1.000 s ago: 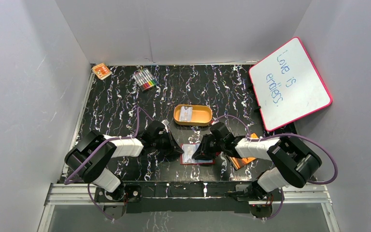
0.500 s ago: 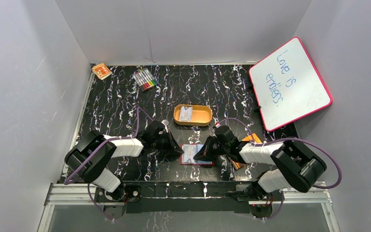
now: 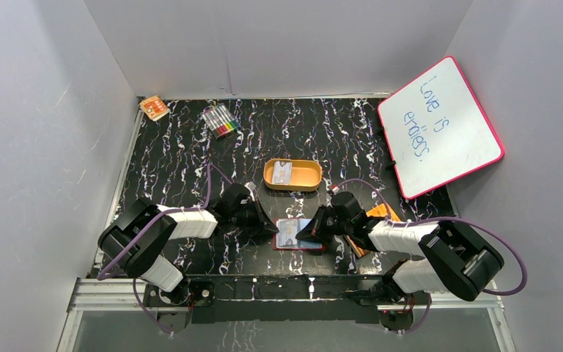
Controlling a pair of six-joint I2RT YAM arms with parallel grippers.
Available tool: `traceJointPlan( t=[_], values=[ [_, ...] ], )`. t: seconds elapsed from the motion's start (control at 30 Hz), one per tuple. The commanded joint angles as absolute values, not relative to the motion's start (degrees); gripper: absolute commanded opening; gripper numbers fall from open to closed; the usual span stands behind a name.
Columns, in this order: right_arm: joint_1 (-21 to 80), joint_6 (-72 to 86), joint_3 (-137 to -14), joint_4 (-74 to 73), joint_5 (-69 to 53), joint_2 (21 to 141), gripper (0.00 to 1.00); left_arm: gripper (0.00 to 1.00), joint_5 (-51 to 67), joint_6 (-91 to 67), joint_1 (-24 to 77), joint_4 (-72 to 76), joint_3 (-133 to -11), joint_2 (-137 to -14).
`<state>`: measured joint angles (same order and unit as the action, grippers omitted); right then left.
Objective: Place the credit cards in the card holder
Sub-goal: Adjust the credit card in the card holder.
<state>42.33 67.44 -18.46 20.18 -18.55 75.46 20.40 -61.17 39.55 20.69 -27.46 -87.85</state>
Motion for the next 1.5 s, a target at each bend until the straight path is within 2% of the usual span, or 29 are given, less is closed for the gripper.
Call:
traceJointPlan(
  t=[0.0, 0.93, 1.47],
  values=[
    [41.8, 68.0, -17.5, 22.5, -17.6, 74.3, 0.00, 0.00, 14.9, -59.0, 39.9, 10.5, -24.3, -89.8],
    [42.0, 67.8, -18.5, 24.9, -18.6, 79.3, 0.00, 0.00, 16.0, -59.3, 39.9, 10.4, -25.3, -89.6],
    [42.4, 66.2, -20.5, 25.1, -19.7, 81.8, 0.00, 0.32, 16.5, -58.1, 39.9, 9.2, -26.2, -88.7]
  ],
)
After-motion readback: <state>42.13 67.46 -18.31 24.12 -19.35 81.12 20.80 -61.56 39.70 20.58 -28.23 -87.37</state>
